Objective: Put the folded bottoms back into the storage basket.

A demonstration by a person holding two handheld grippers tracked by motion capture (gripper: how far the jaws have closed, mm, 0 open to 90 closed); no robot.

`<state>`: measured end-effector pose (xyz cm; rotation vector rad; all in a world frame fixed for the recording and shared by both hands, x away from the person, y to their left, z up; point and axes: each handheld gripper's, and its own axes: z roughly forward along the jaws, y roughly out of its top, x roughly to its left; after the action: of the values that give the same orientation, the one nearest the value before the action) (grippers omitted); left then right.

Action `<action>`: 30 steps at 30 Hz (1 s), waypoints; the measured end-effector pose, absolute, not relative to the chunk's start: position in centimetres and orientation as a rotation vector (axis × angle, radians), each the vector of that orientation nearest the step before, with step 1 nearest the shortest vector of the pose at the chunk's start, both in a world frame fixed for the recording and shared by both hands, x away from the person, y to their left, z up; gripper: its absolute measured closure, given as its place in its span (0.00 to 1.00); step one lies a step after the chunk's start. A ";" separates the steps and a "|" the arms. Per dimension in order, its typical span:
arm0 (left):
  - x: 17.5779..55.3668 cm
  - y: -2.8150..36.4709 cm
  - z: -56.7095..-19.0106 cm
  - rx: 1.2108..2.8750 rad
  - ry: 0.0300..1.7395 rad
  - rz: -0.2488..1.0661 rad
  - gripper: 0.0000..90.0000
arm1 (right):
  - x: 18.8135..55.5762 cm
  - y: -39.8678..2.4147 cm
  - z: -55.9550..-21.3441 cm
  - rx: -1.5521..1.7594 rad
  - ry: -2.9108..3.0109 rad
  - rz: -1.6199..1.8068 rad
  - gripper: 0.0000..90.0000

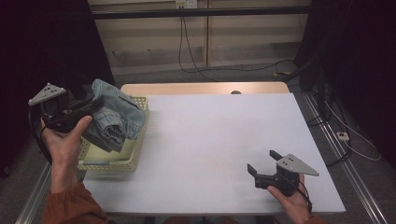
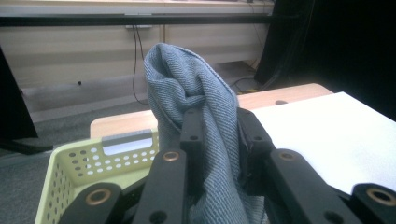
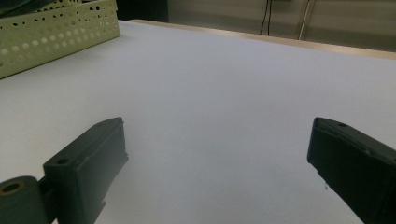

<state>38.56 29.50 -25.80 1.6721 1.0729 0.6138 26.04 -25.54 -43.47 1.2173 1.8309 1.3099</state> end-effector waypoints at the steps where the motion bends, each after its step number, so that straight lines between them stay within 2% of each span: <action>1: 38.6 29.6 -25.9 1.673 1.075 0.614 0.84 | 26.0 -25.5 -43.5 1.217 1.831 1.310 0.05; 30: 40.7 32.2 -29.1 1.706 1.205 0.551 0.84 | 26.1 -25.5 -43.5 1.214 1.836 1.309 0.05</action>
<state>40.66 32.16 -29.09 1.7056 1.2045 0.5515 26.06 -25.47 -43.48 1.2139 1.8362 1.3087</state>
